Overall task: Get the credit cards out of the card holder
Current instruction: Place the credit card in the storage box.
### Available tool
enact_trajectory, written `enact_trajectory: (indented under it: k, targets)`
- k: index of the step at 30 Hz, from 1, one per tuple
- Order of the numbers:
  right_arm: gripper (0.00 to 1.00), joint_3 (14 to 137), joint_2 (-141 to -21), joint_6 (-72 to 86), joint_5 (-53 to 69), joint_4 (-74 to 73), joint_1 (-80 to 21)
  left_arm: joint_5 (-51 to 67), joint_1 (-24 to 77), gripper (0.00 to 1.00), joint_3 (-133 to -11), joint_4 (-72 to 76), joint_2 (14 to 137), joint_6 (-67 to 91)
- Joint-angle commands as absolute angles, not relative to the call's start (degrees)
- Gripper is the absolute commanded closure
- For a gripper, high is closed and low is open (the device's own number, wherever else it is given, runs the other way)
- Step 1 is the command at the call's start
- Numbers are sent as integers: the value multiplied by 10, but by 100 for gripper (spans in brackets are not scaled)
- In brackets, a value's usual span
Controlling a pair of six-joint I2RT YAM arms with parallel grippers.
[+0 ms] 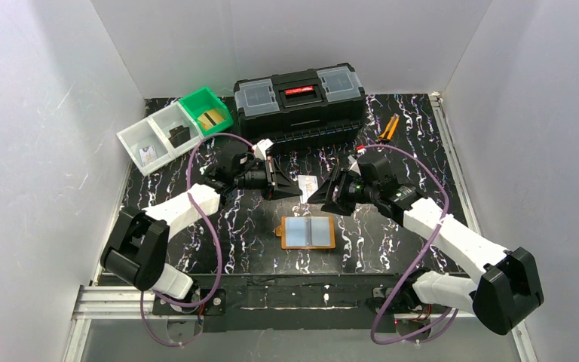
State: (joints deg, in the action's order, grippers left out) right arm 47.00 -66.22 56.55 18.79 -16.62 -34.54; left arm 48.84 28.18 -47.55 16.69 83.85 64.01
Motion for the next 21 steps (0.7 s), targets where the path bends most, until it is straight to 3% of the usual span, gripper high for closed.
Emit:
enact_trajectory:
  k: [1,18,19,21]
  targets:
    - [39,458,-635,608,212,-92,-335,524,276,100,-462,263,834,716]
    - [92,443,-633,648,255,-32,-320,543,276,100,-450,302,834,748]
    - [95,444,-635,650,261,-28,-320,544,276,99,-450,305,834,751]
    - [99,445,-639,653,274,-20,-320,545,276,81,-449,316,835,761]
